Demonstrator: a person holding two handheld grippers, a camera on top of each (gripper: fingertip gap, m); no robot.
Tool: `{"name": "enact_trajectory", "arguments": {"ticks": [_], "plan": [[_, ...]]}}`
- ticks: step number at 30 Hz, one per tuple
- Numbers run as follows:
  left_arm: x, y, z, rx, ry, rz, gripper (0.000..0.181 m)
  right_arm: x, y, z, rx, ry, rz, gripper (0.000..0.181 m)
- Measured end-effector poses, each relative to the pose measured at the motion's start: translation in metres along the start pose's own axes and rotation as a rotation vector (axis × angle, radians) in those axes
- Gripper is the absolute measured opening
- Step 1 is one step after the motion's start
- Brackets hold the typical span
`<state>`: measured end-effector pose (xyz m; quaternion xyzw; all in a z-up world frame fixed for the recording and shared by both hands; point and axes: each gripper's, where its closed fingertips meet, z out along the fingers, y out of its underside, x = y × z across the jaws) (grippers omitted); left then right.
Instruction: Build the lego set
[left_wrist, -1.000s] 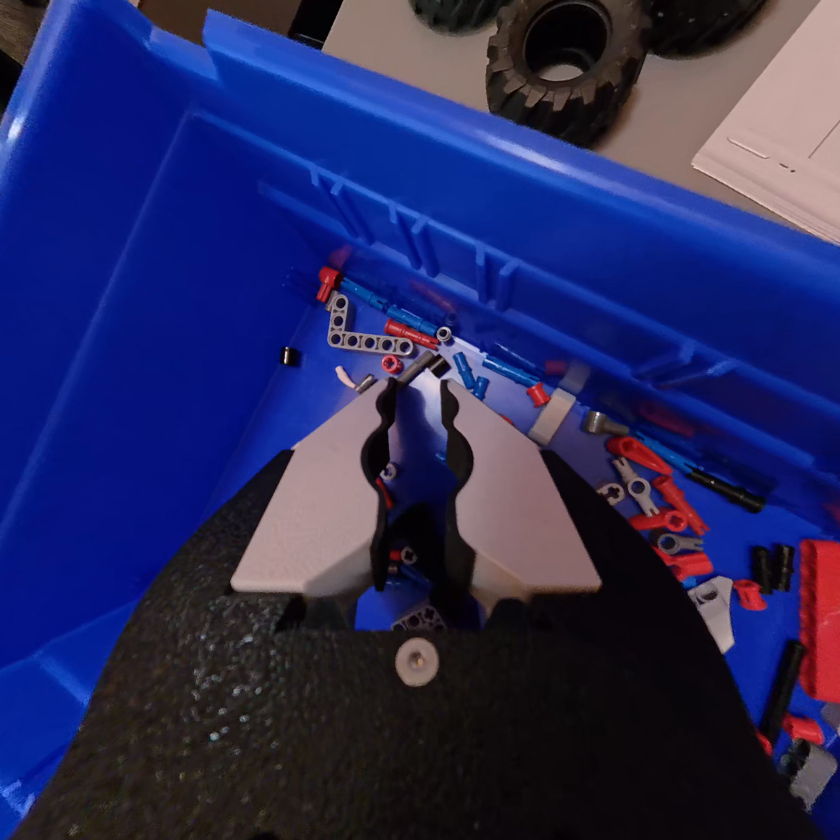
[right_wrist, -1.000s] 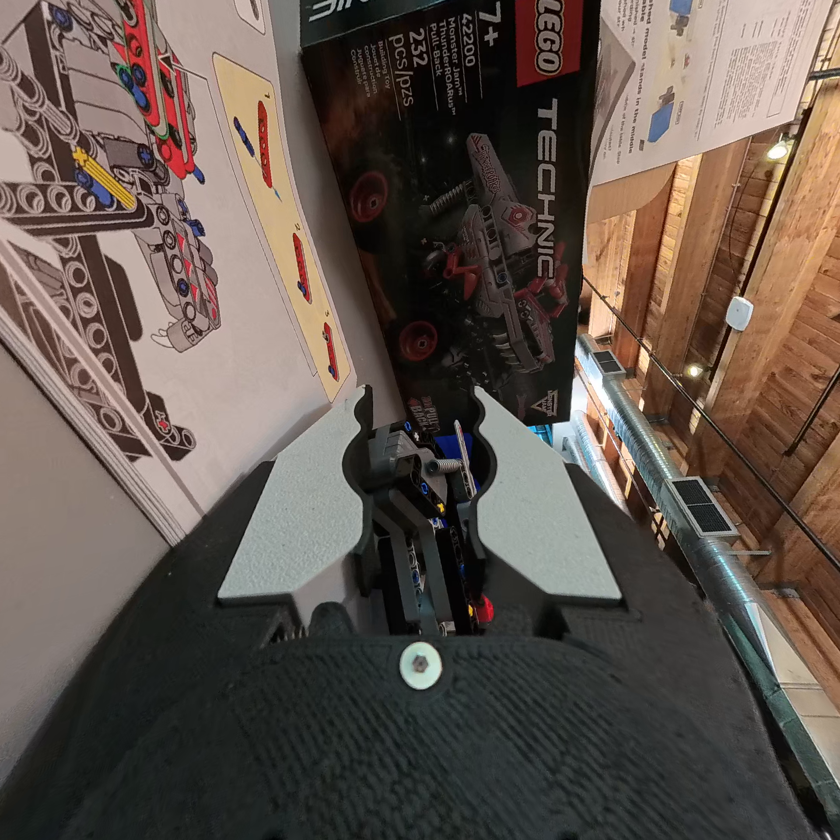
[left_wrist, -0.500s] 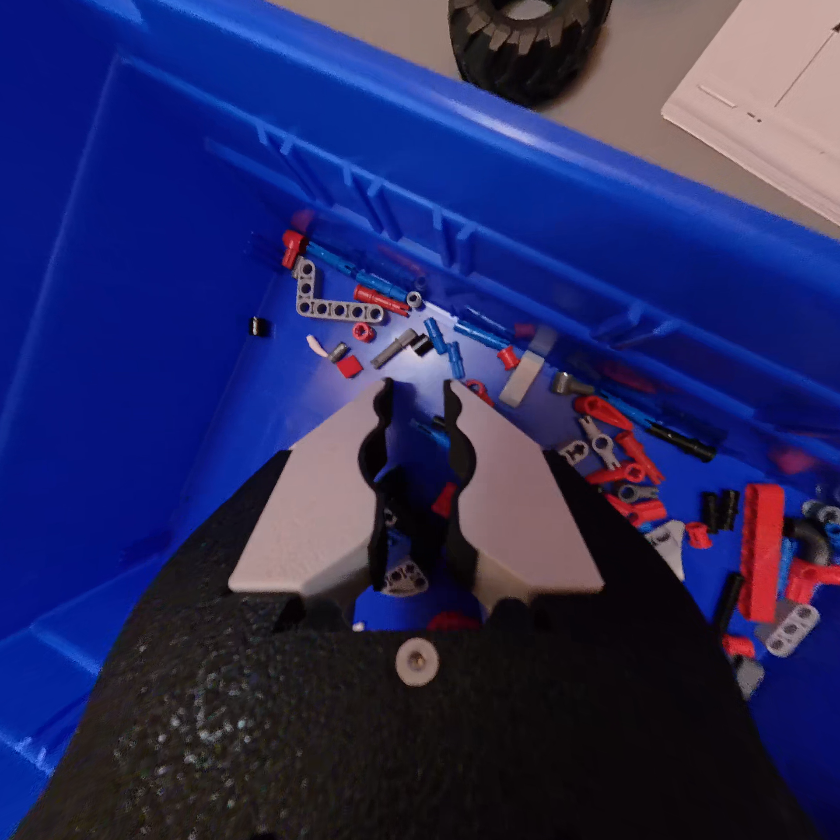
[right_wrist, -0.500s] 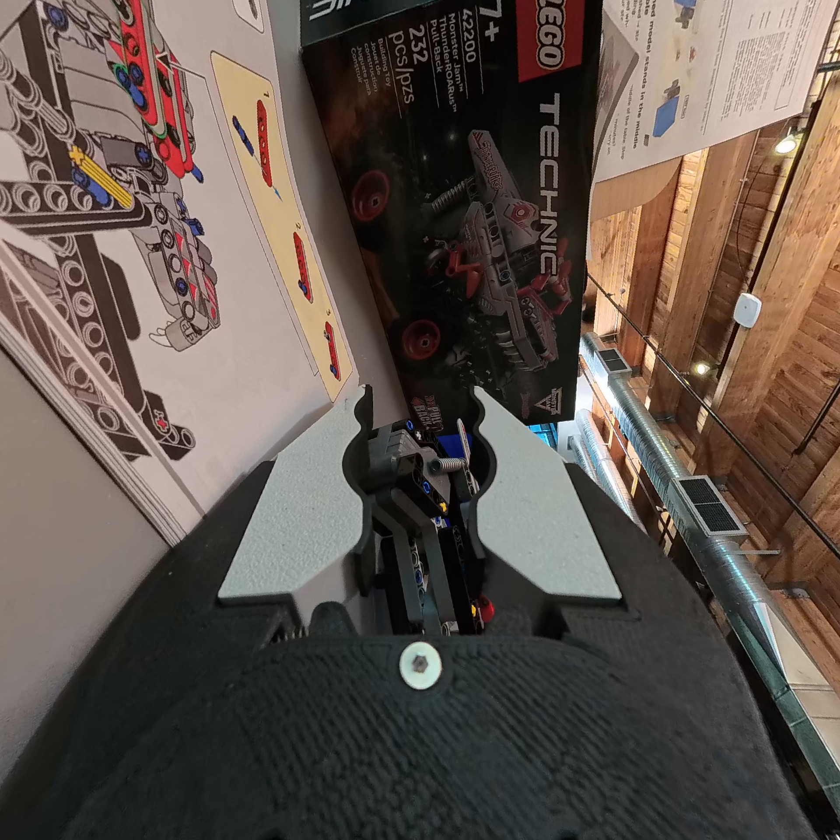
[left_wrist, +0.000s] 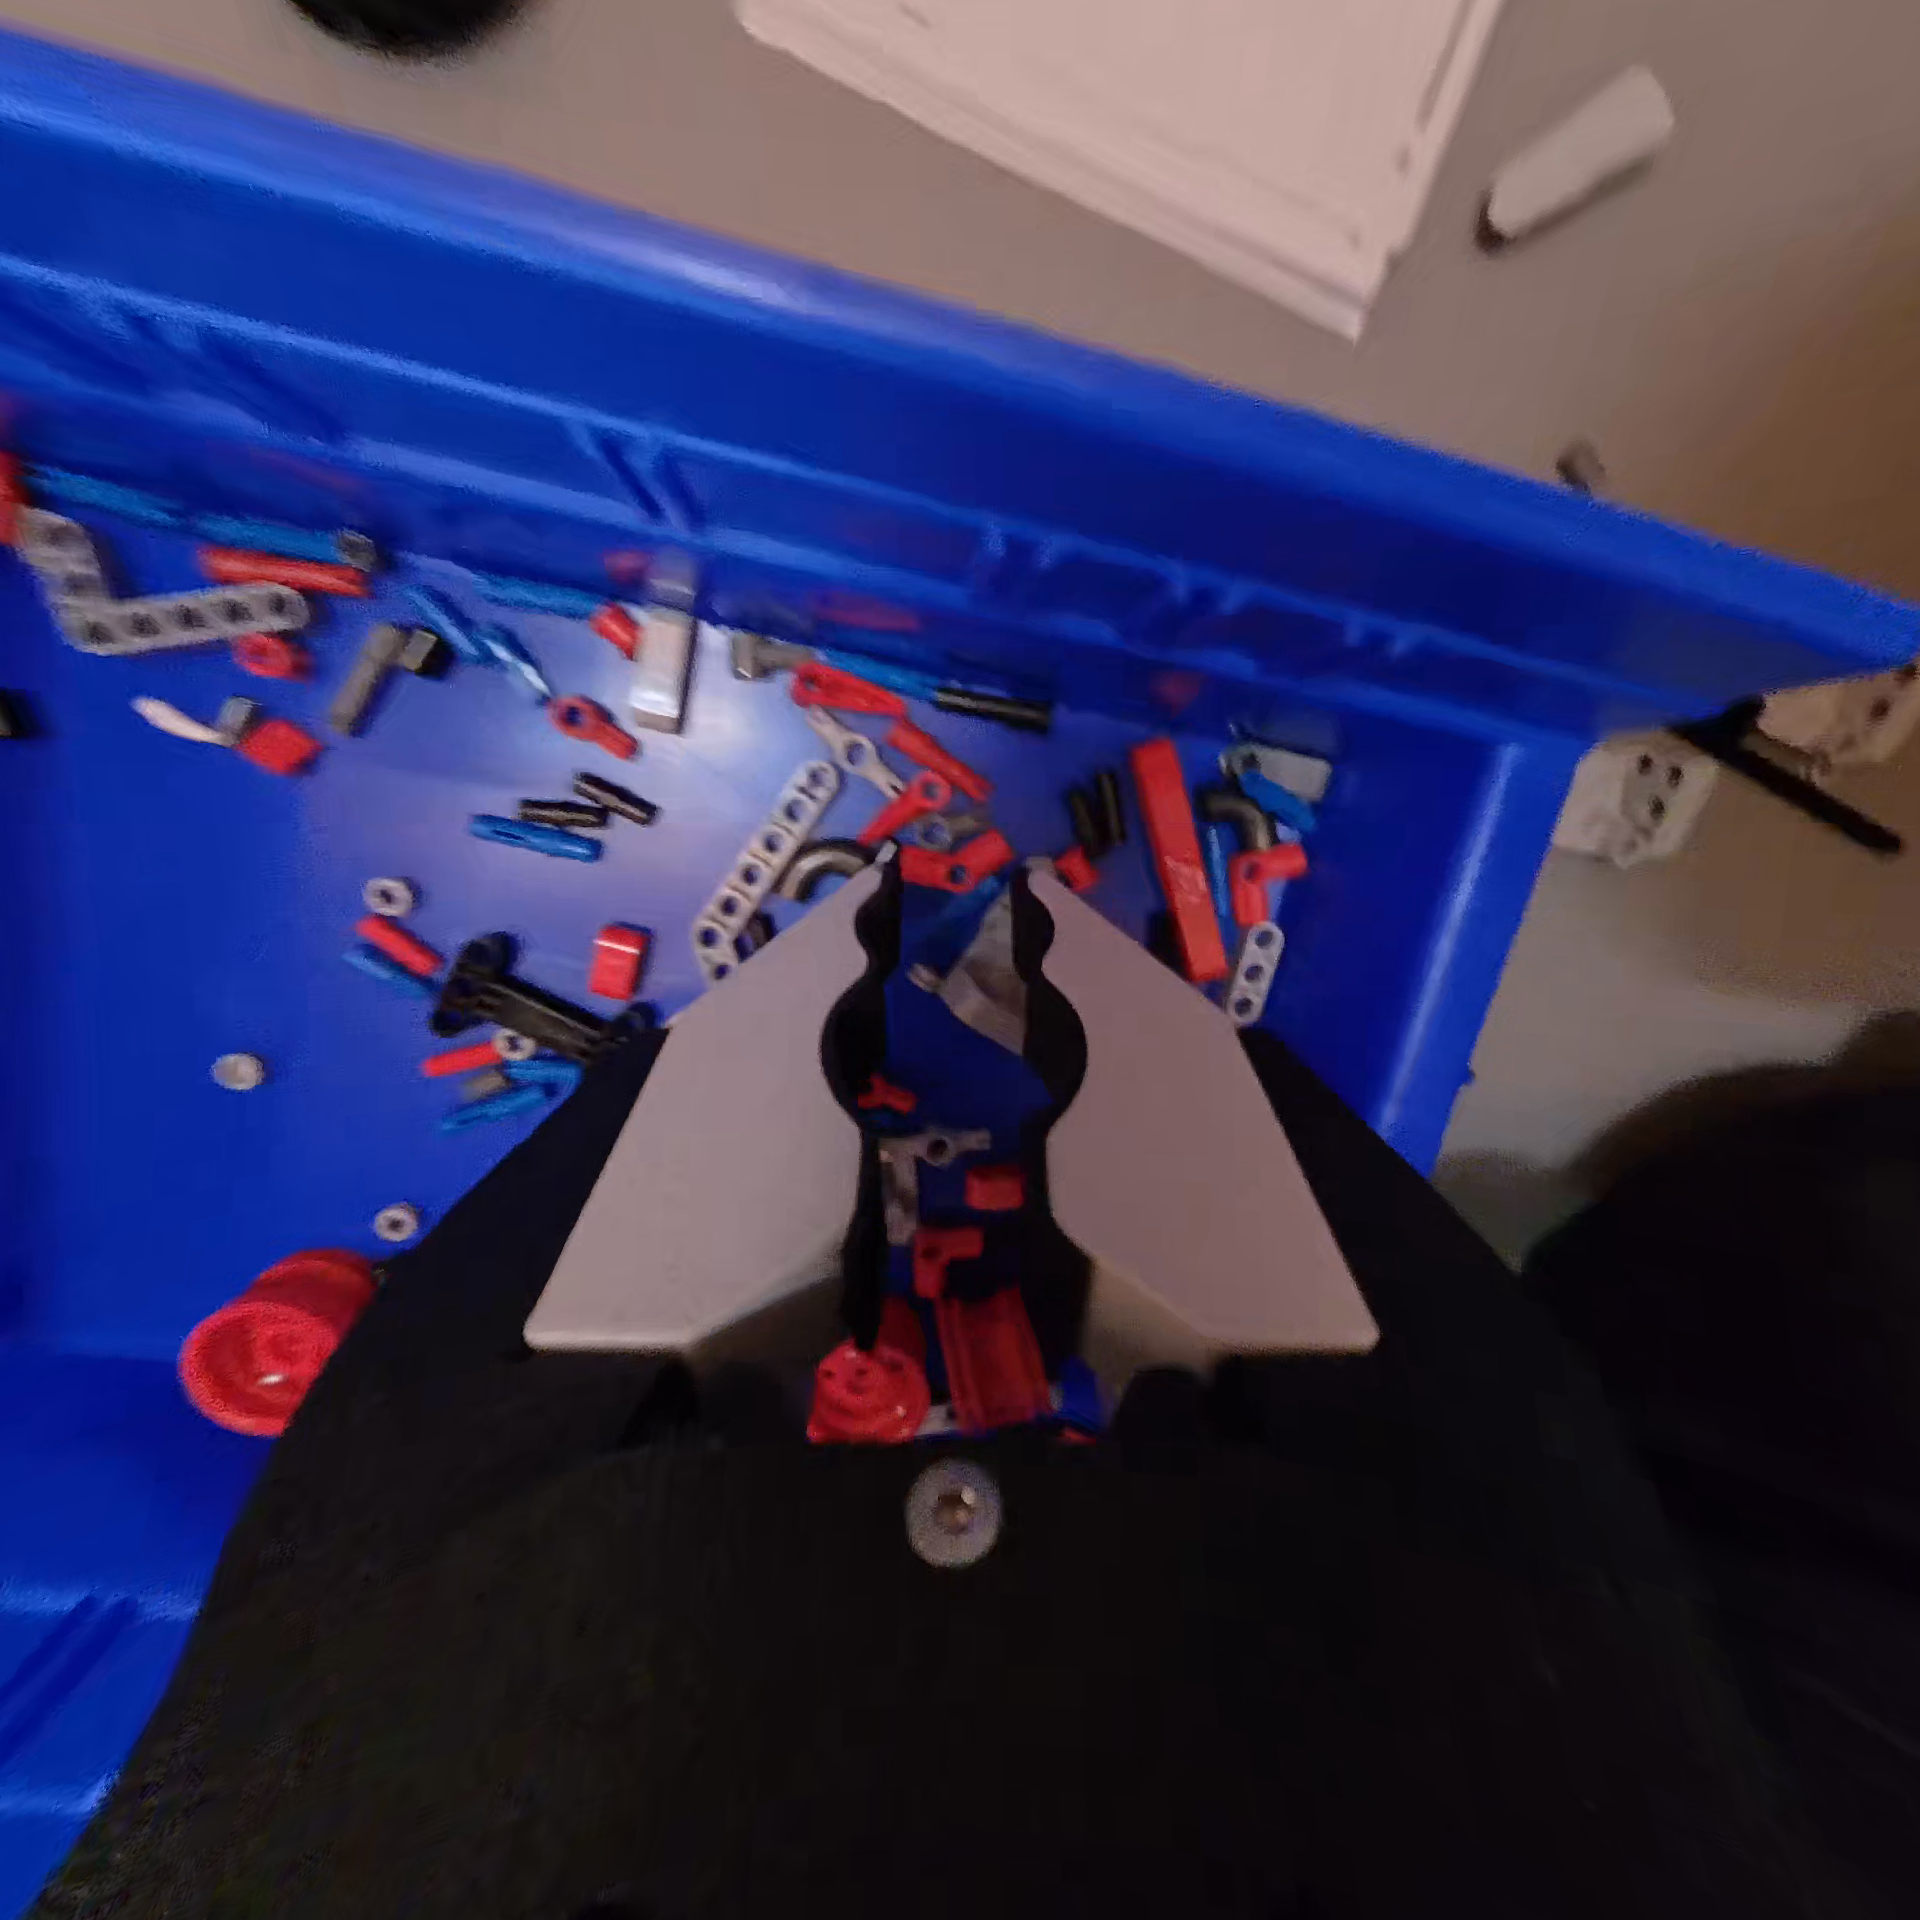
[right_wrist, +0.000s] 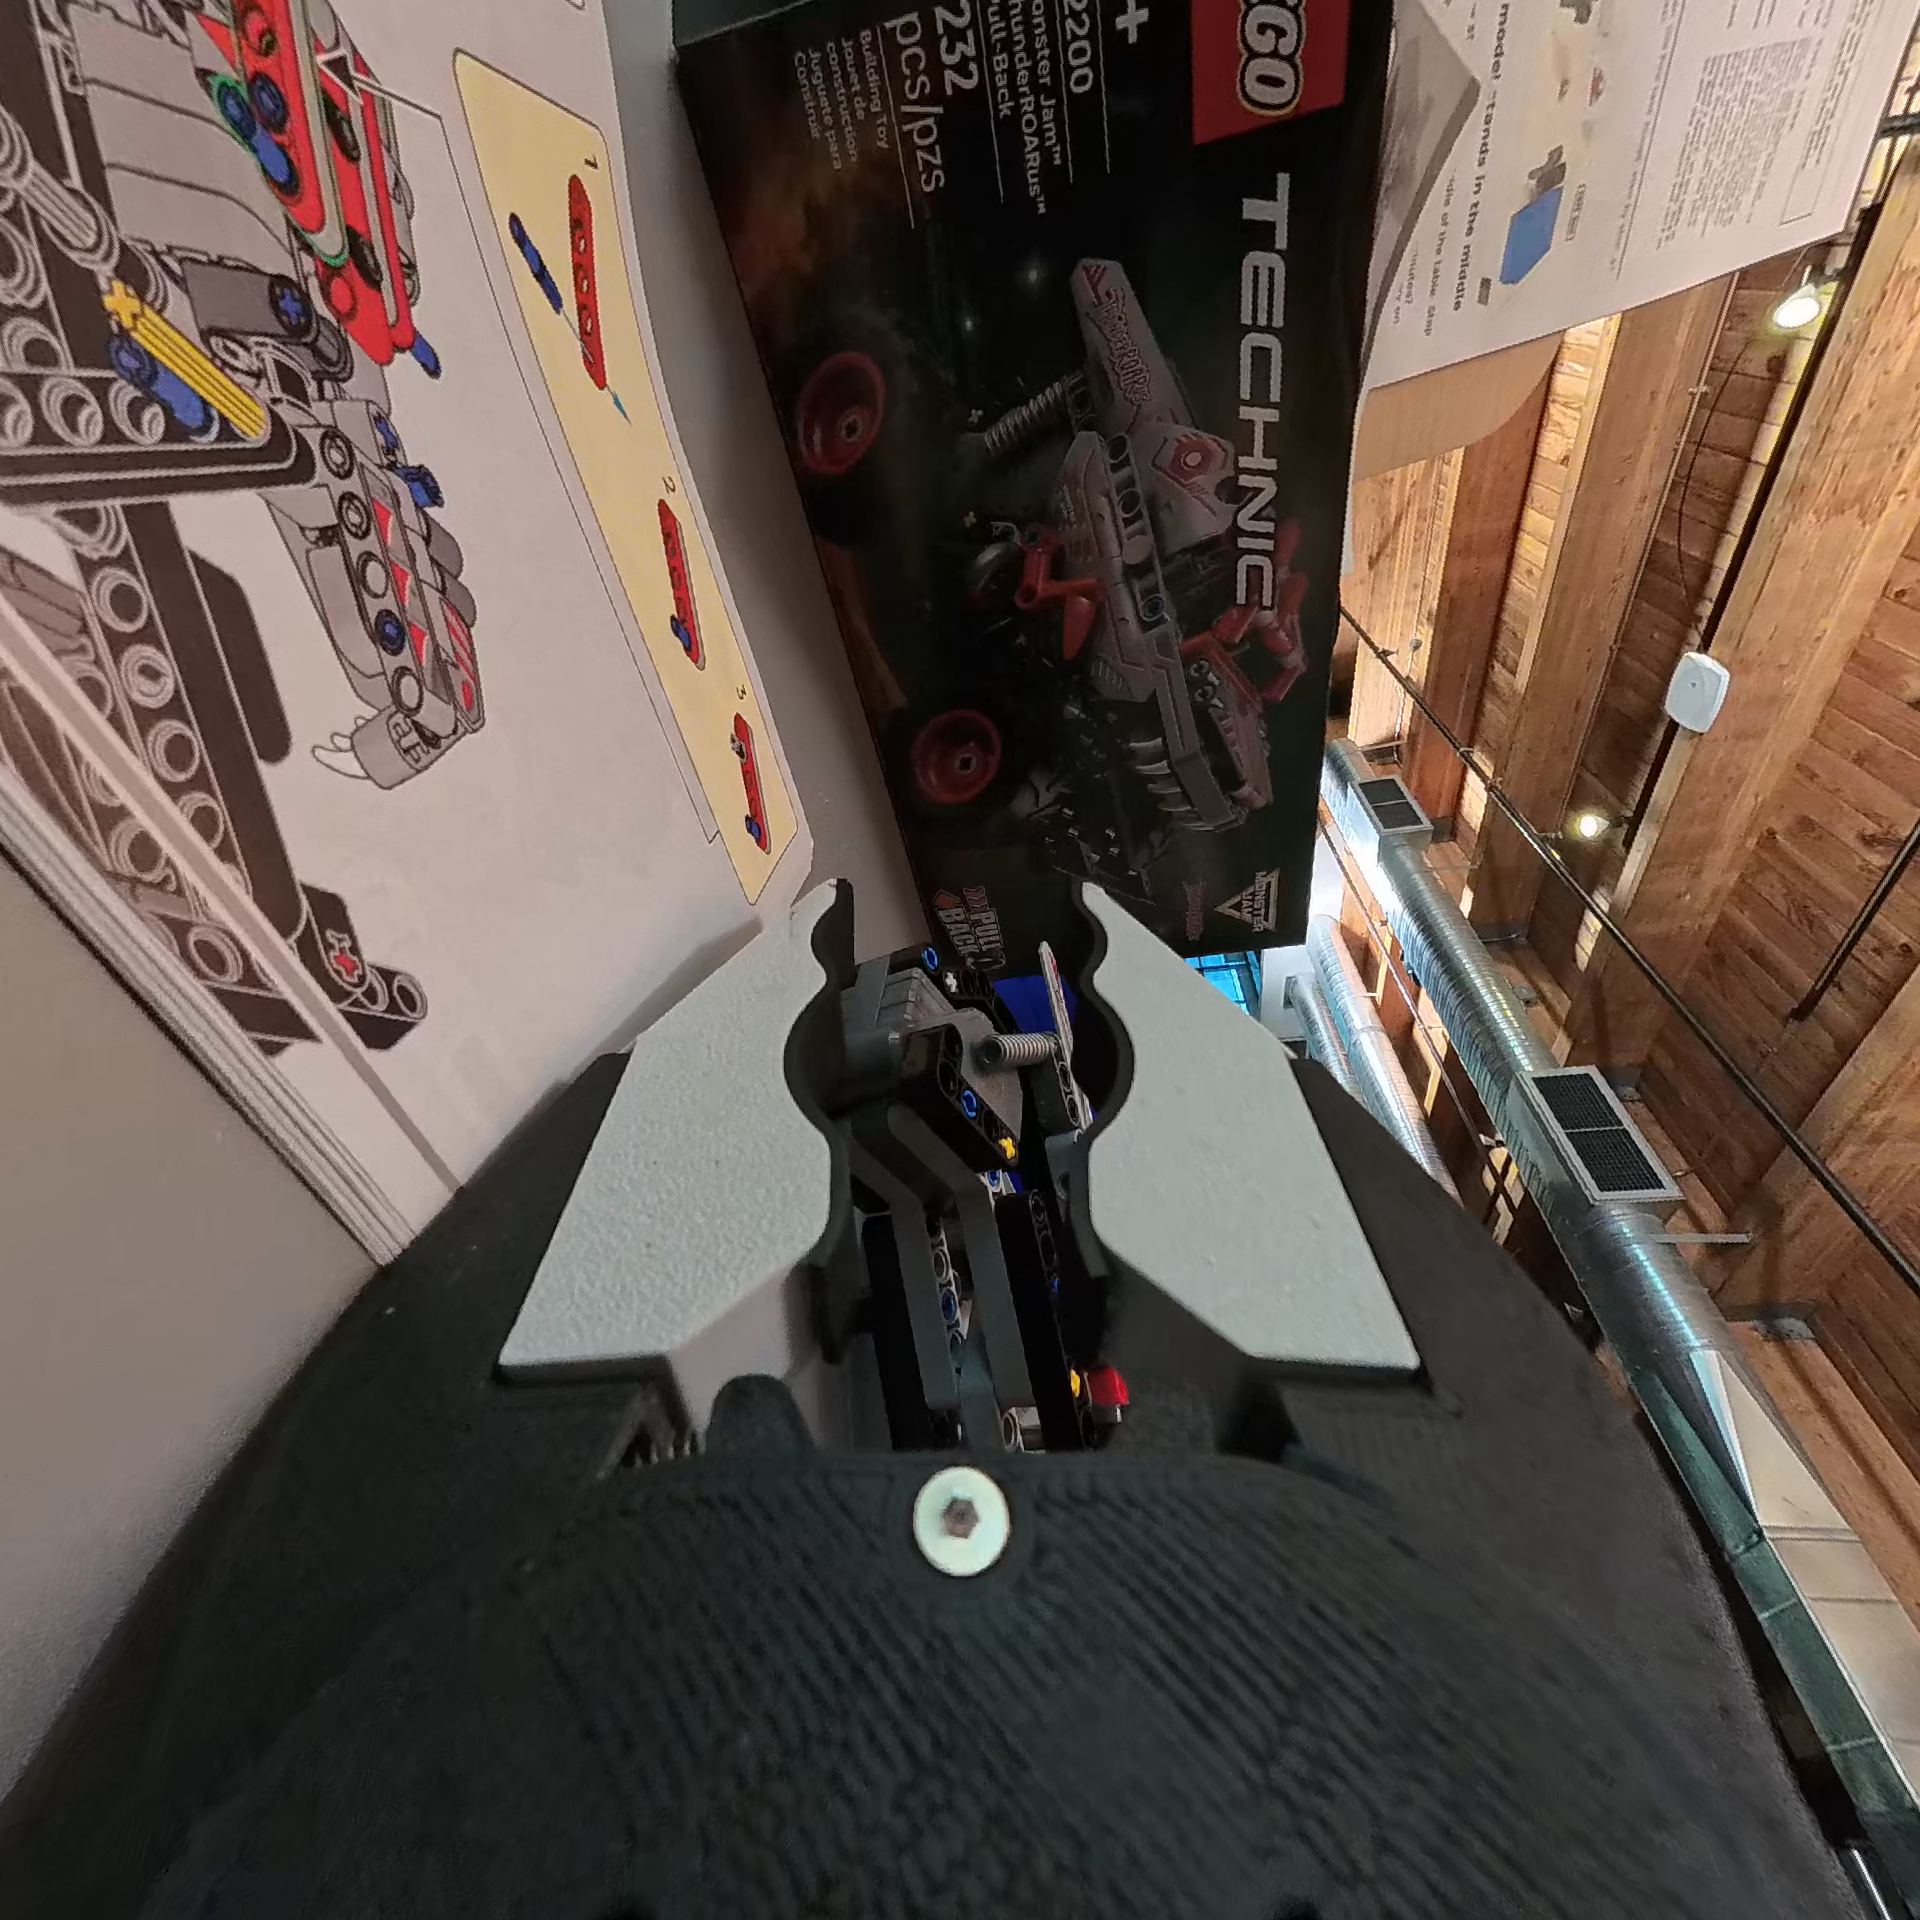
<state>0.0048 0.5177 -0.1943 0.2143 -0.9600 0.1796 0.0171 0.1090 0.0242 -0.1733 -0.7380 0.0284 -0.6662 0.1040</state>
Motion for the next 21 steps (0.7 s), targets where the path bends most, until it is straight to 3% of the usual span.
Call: {"name": "enact_trajectory", "arguments": {"ticks": [6,10,14,21], "plan": [[0.019,0.024,0.01,-0.113,0.144,-0.079,0.012,0.0,0.001,0.0,-0.01,0.002,-0.006,0.038],[0.013,0.025,0.011,-0.11,0.127,-0.097,0.006,0.0,0.001,0.0,-0.013,0.001,-0.006,0.037],[-0.005,0.034,0.006,-0.149,0.015,-0.126,0.007,0.0,0.001,0.0,-0.014,0.002,-0.009,0.037],[0.014,-0.008,0.014,-0.006,0.12,0.022,0.009,0.0,0.001,0.0,-0.014,0.003,-0.009,0.037]]}}
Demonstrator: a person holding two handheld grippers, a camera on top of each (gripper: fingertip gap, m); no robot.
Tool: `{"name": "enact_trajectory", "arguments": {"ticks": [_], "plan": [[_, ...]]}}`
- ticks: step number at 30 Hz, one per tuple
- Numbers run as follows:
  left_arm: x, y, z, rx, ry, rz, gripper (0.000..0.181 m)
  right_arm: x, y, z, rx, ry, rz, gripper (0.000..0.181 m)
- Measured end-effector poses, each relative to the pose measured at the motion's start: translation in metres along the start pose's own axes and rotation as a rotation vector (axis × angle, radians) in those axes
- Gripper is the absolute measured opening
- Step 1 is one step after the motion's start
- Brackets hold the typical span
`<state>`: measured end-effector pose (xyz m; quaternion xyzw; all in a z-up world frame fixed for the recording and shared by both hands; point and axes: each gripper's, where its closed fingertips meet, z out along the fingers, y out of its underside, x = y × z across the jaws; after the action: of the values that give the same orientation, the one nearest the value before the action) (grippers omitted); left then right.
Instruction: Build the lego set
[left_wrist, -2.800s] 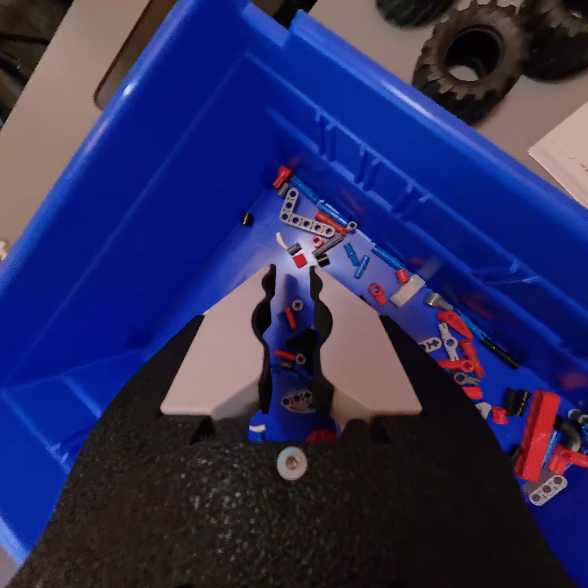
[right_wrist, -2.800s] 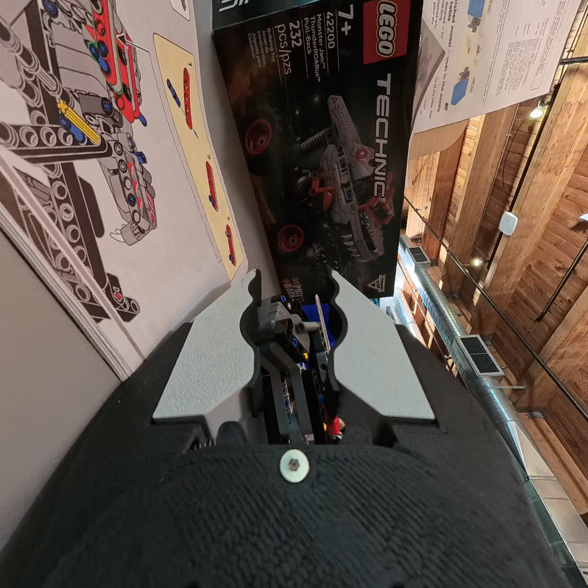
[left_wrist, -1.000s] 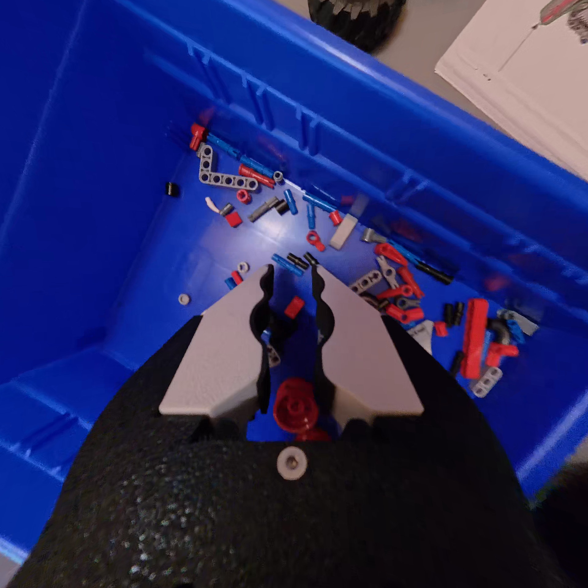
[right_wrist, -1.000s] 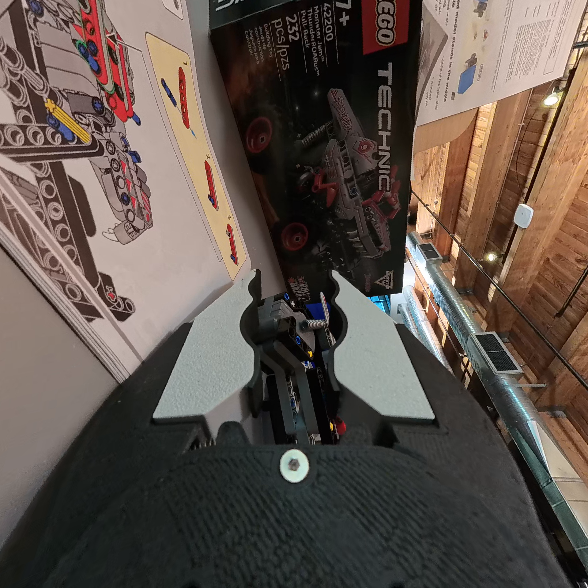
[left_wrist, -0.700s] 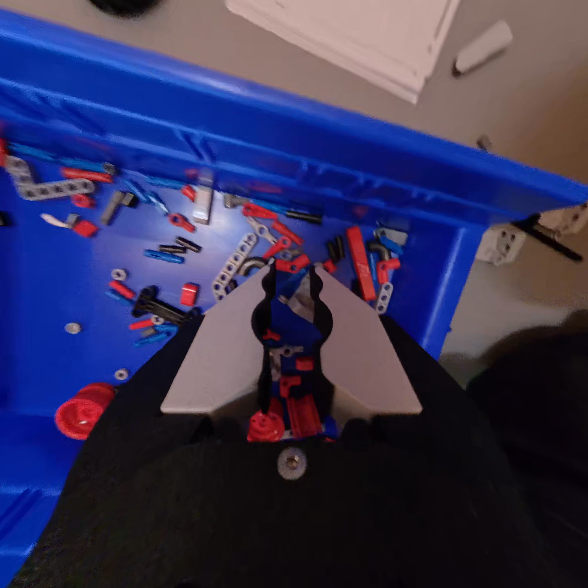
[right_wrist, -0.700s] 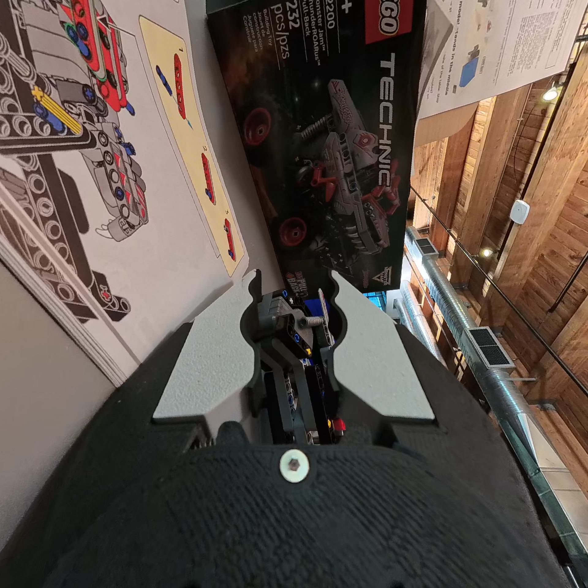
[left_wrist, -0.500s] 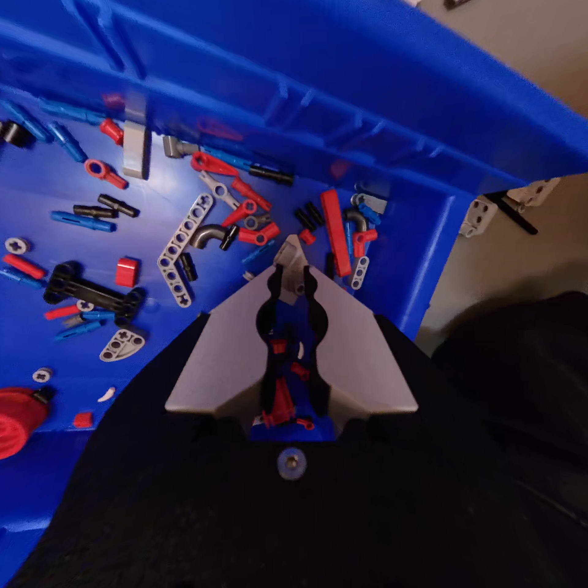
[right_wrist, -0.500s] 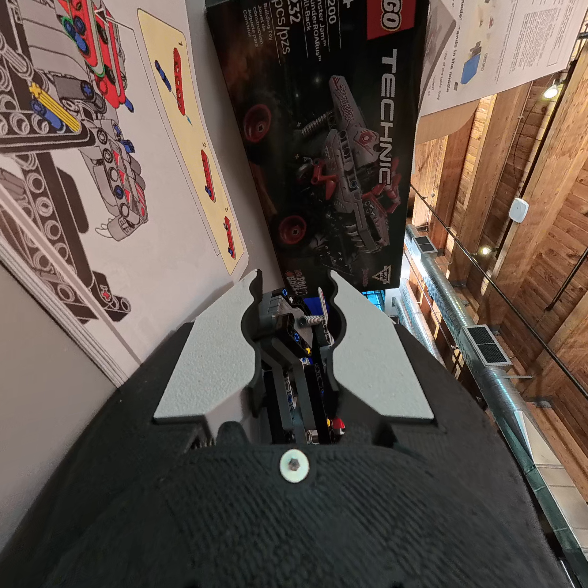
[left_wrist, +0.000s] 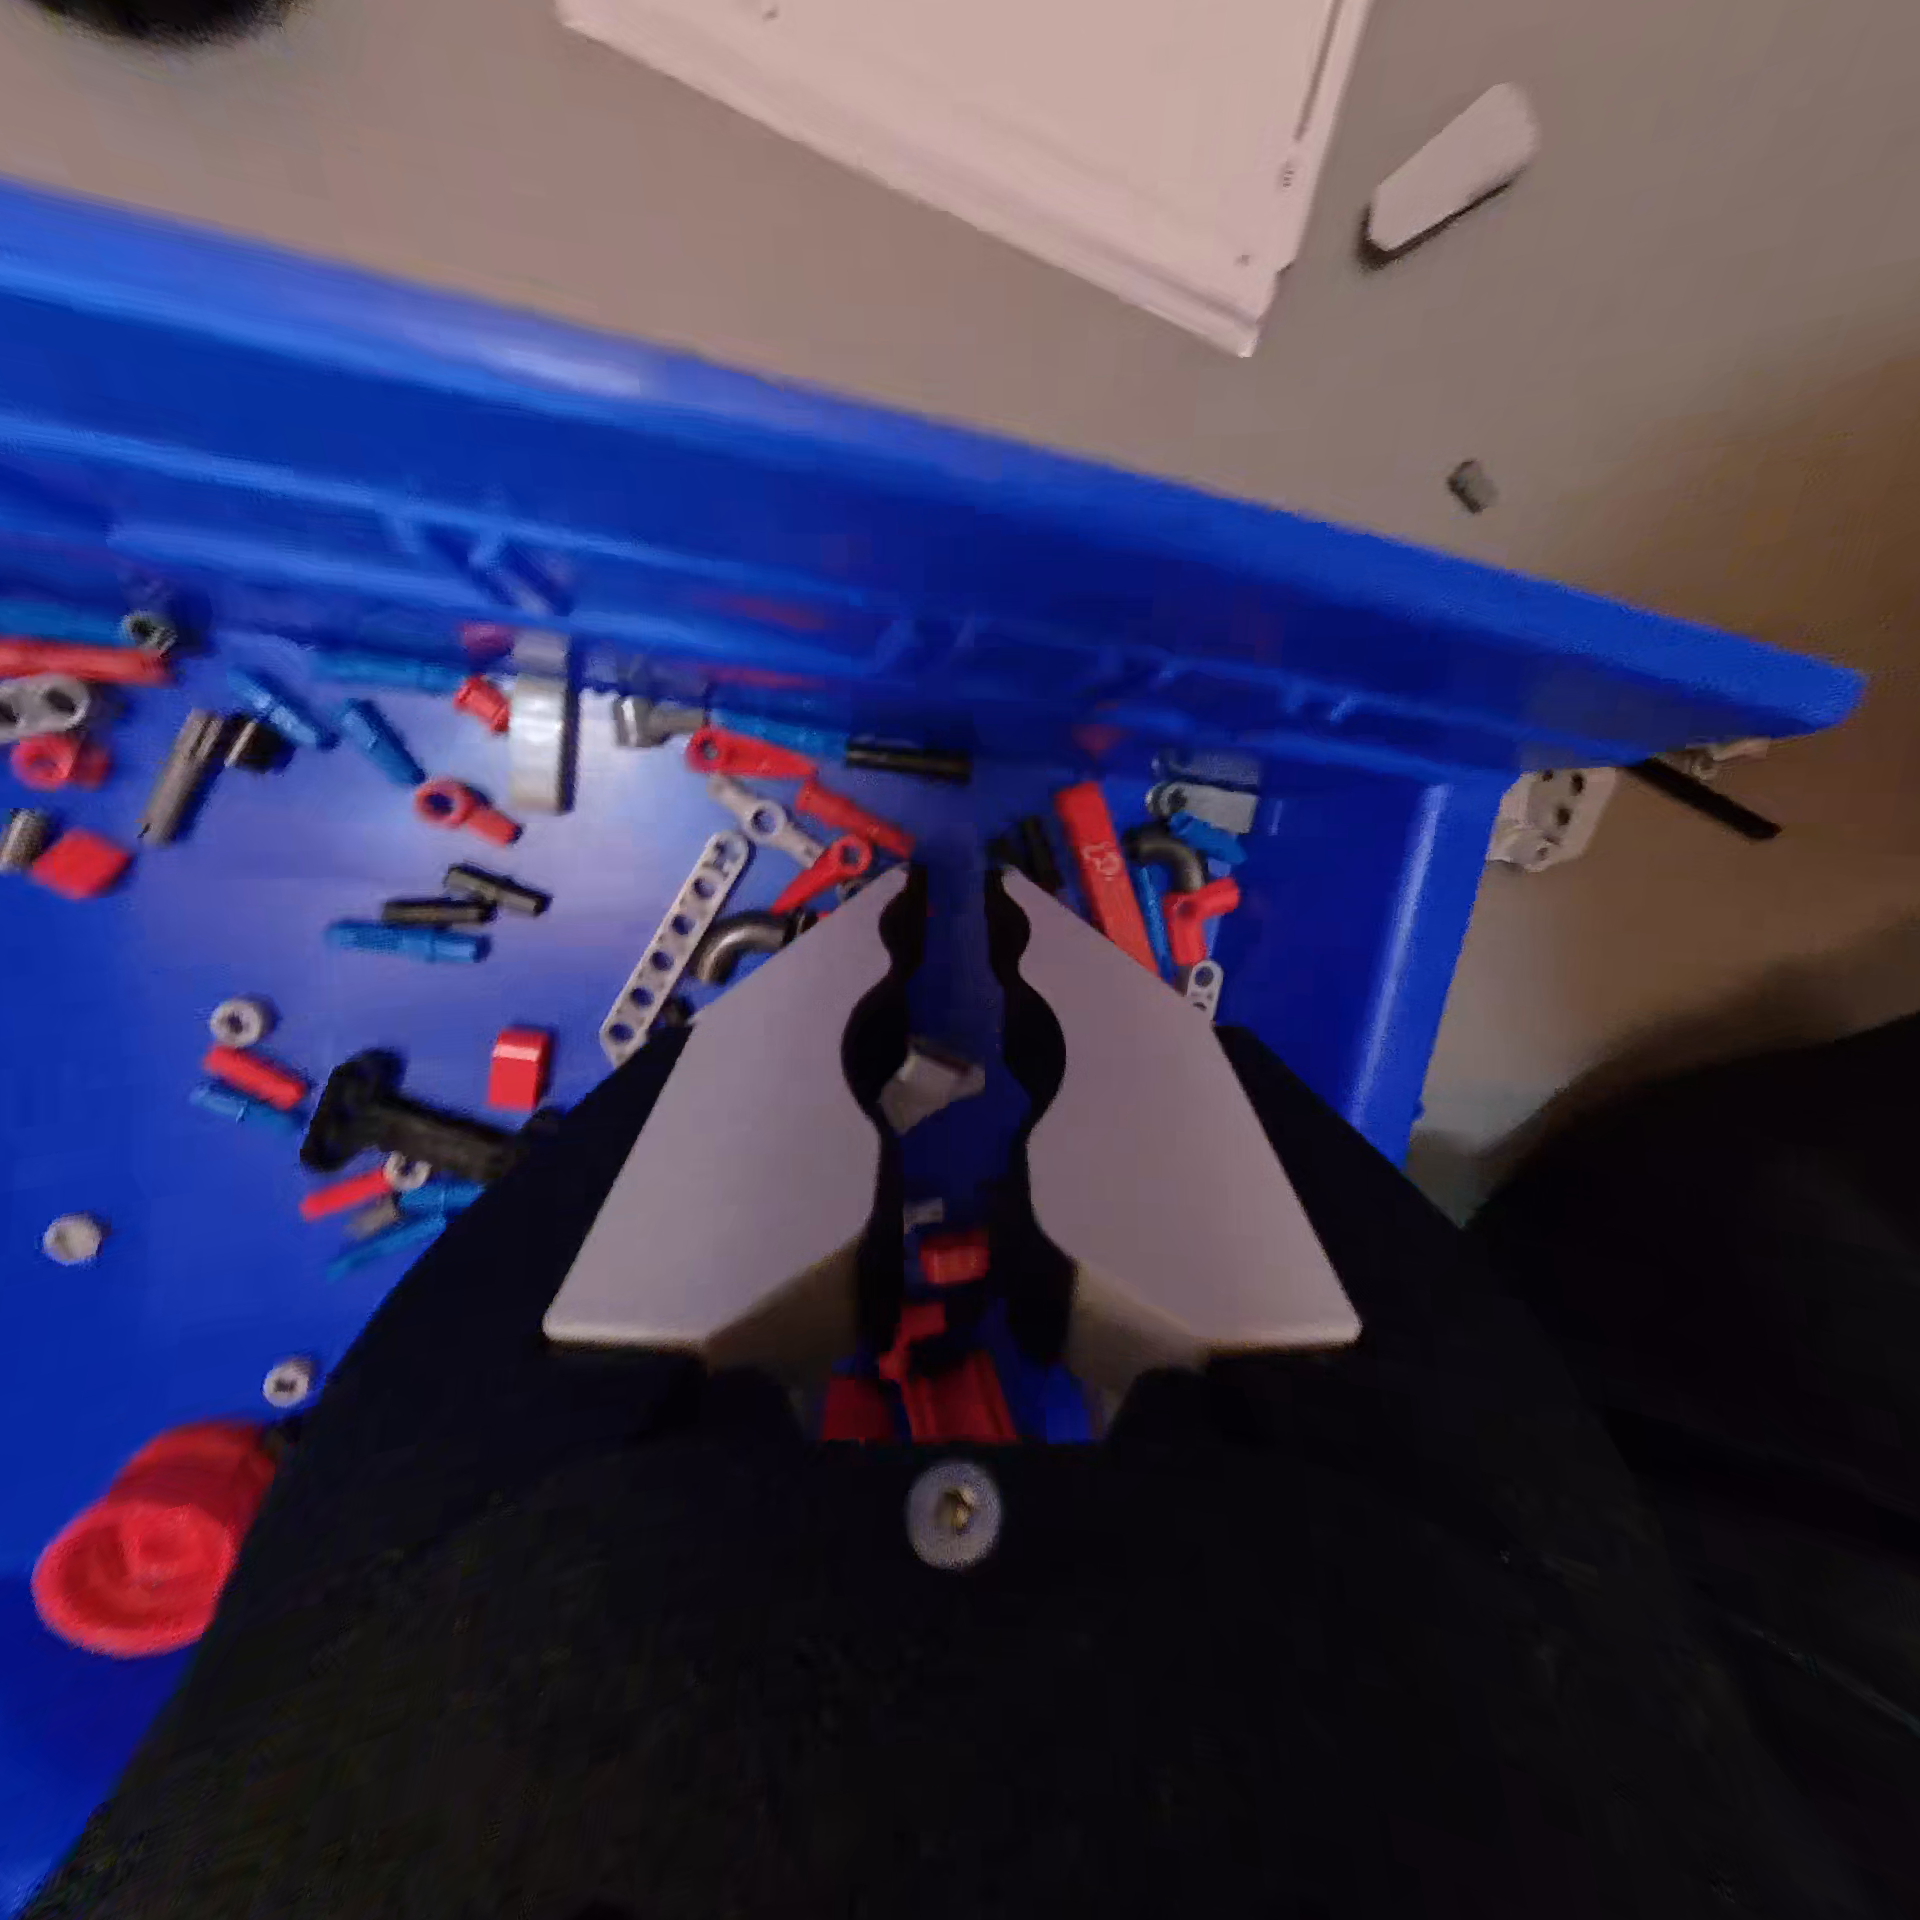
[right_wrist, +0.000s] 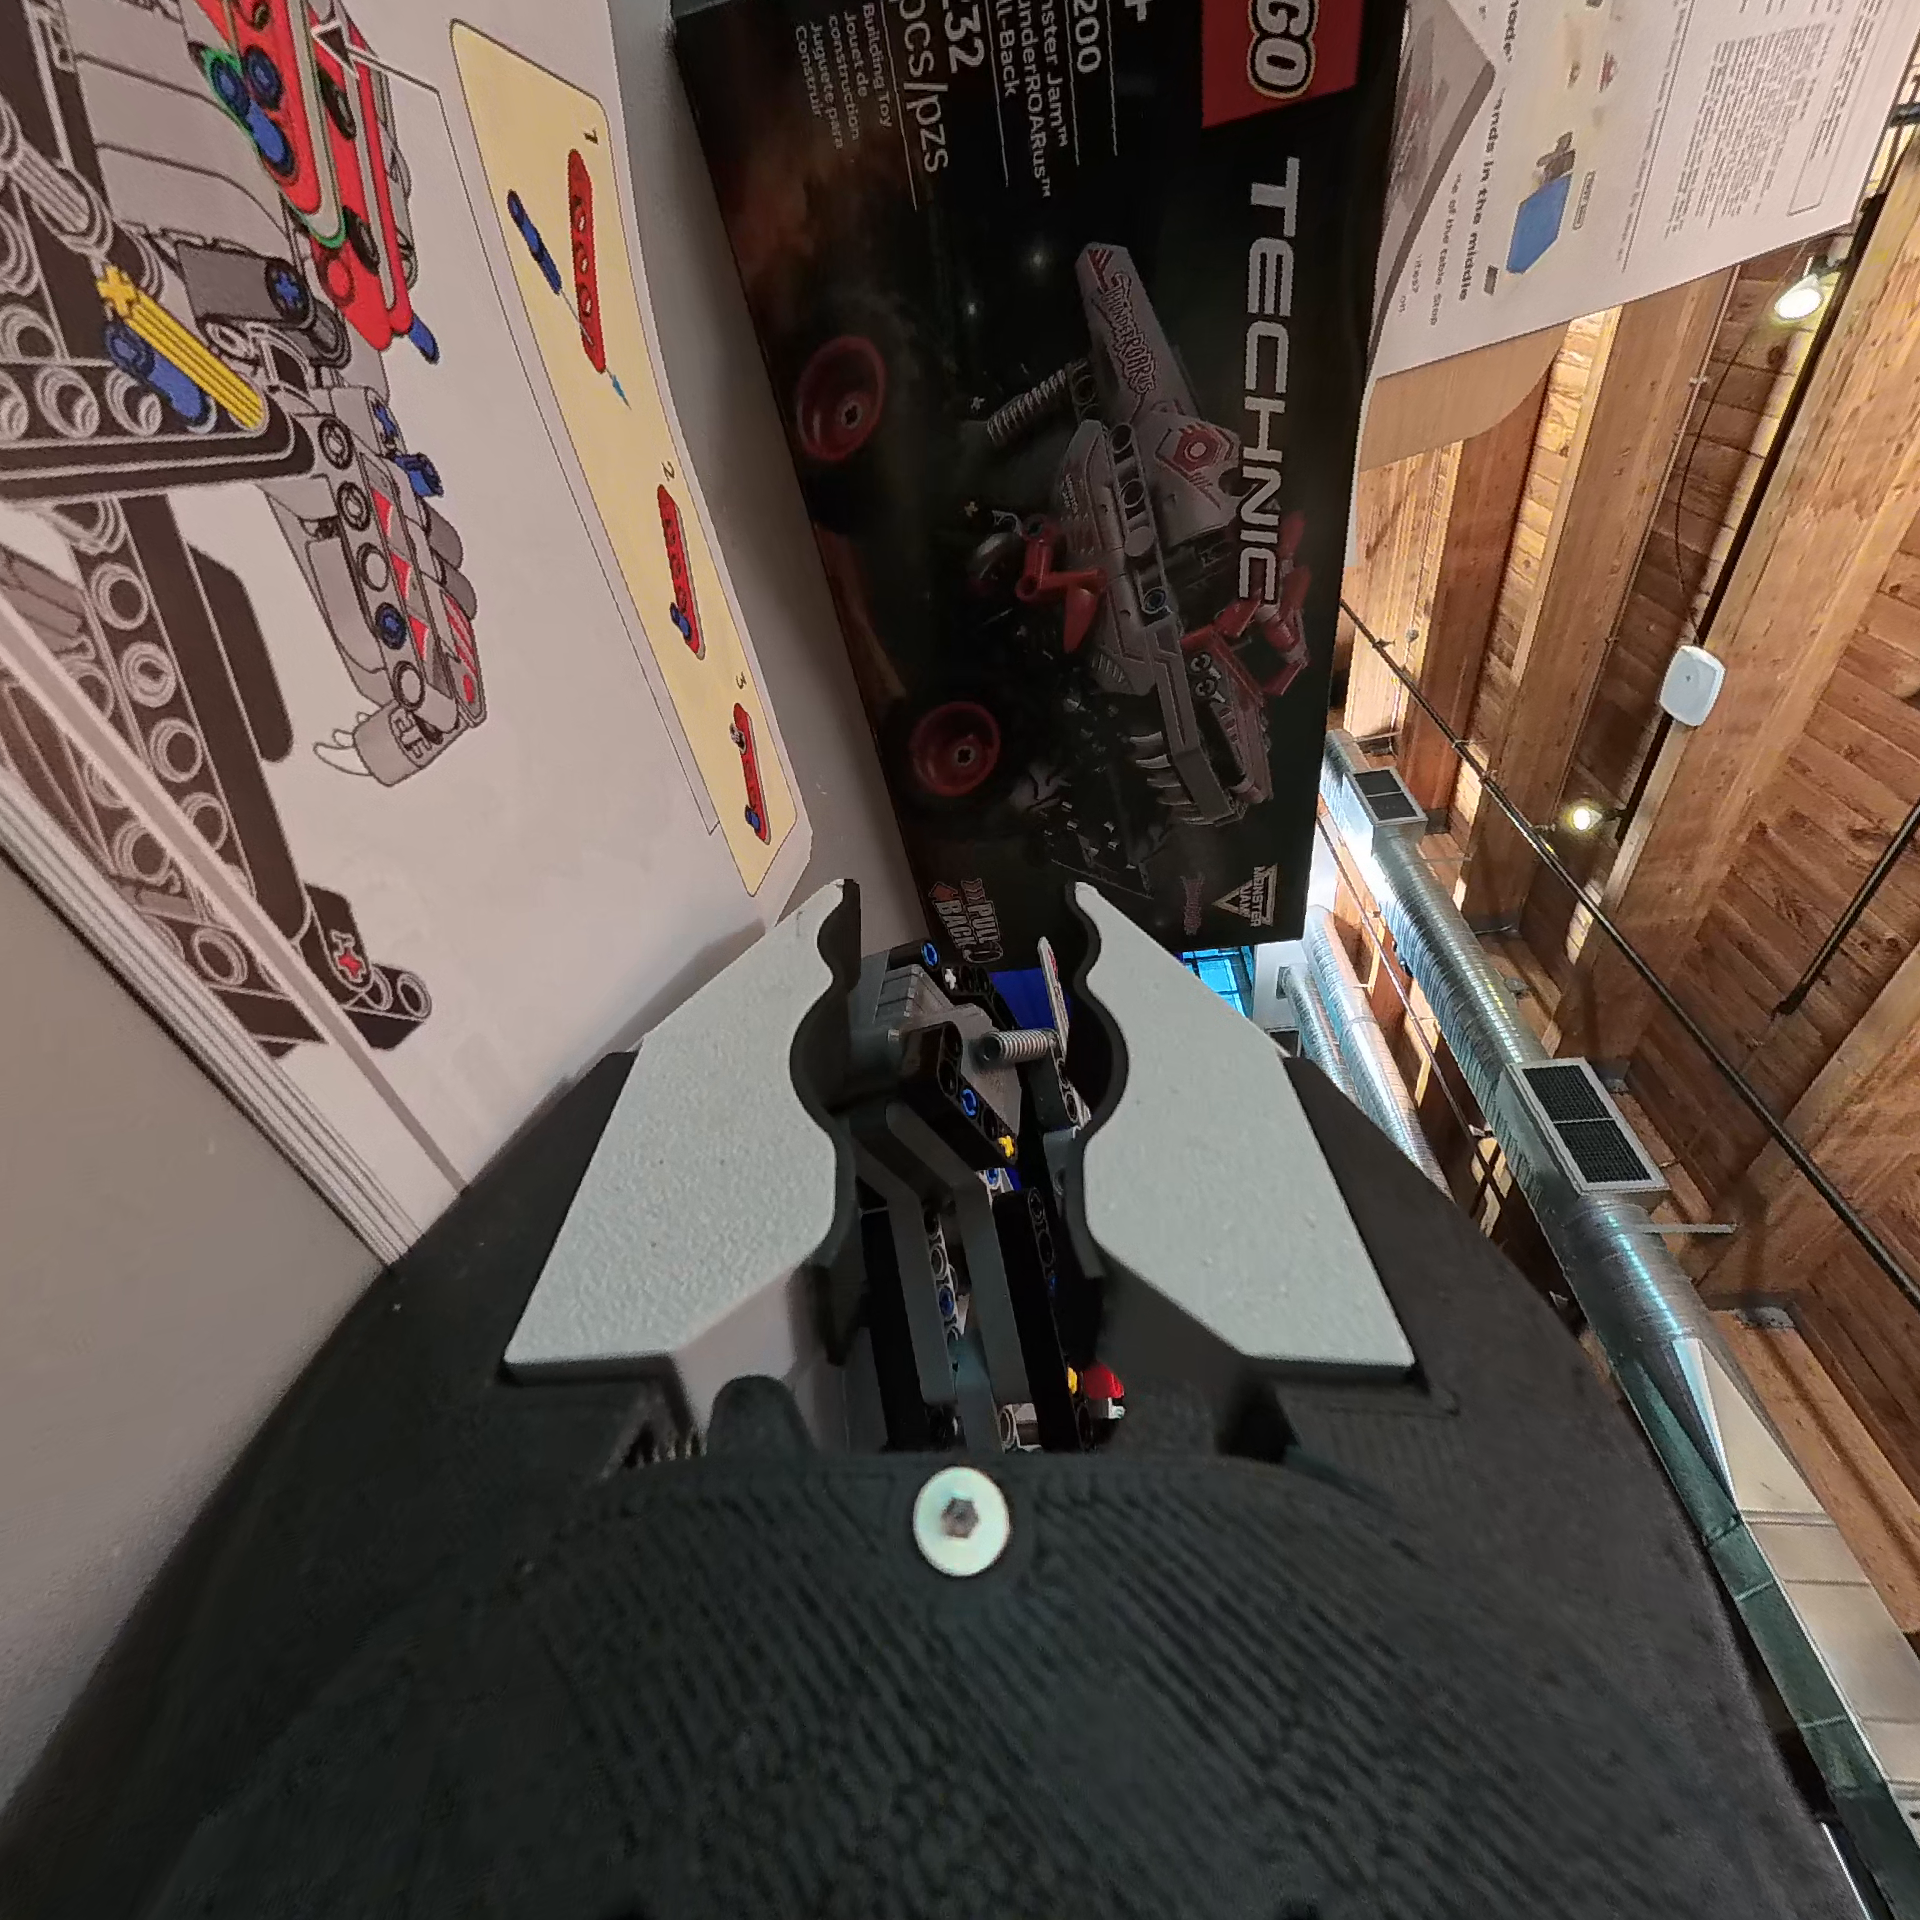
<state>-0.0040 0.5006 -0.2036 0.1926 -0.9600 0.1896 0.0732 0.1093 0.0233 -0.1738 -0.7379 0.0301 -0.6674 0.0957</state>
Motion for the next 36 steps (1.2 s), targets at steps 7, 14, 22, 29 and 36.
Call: {"name": "enact_trajectory", "arguments": {"ticks": [7,14,22,29,36], "plan": [[-0.016,0.02,-0.001,-0.076,-0.077,-0.065,0.005,0.0,0.0,0.0,0.001,-0.002,0.004,0.036],[-0.026,0.031,-0.012,-0.09,-0.154,-0.126,0.007,-0.001,0.0,0.0,0.002,-0.005,0.008,0.036],[-0.022,0.019,-0.004,-0.078,-0.127,-0.056,0.013,-0.001,0.0,0.0,0.002,-0.006,0.011,0.036],[-0.024,0.031,-0.007,-0.112,-0.141,-0.105,0.011,-0.001,0.0,0.0,0.003,-0.009,0.015,0.036],[-0.011,-0.01,-0.005,0.062,-0.066,0.023,0.012,-0.001,0.0,0.0,0.002,-0.011,0.015,0.035]]}}
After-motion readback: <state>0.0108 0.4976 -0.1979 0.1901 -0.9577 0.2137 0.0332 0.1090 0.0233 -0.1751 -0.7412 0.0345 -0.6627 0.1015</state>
